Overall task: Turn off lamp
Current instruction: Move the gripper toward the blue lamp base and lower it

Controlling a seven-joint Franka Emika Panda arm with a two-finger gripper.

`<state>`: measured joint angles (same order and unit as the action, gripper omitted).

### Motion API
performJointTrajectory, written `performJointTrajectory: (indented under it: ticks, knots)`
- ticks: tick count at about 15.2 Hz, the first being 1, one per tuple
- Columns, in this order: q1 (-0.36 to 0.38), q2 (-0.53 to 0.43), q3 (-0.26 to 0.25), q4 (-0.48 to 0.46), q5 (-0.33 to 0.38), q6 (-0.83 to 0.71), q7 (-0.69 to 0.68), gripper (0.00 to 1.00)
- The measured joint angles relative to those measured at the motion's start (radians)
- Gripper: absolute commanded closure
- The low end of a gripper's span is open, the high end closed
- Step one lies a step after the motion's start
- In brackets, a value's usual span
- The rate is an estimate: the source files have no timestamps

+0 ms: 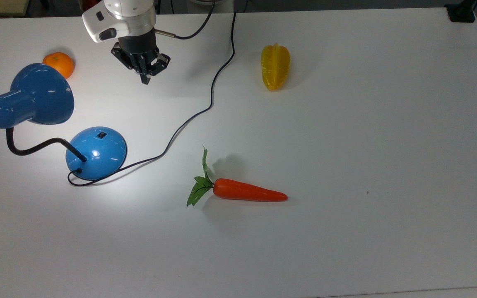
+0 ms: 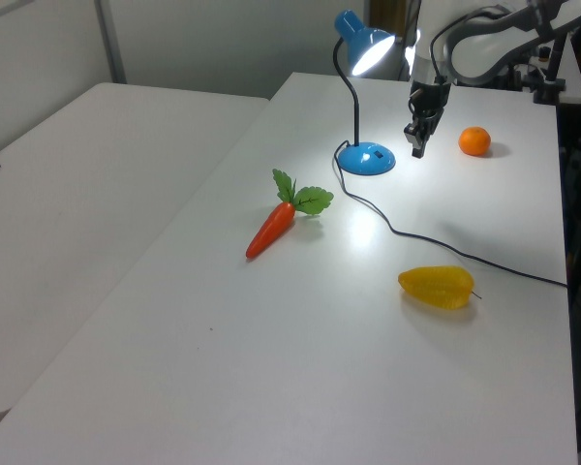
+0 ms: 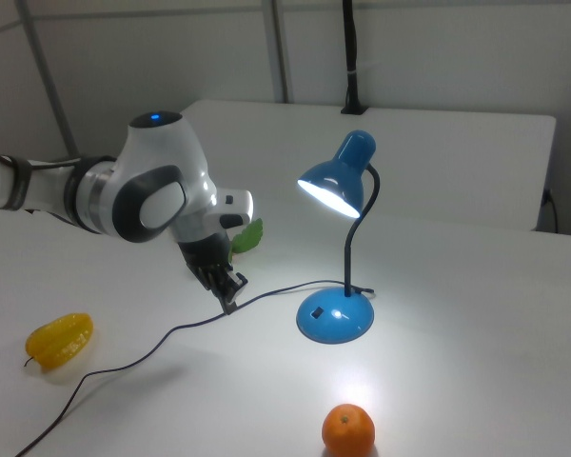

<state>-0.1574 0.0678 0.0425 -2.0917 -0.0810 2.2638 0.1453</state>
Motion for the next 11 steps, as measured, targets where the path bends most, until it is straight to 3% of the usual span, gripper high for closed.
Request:
performJointTrajectory:
  ticks: [5, 11]
  knots:
    - [-0.048, 0.102, -0.001, -0.010, -0.068, 0.207, 0.044, 1.00]
    - [-0.108, 0.173, -0.002, 0.009, -0.073, 0.375, 0.046, 1.00]
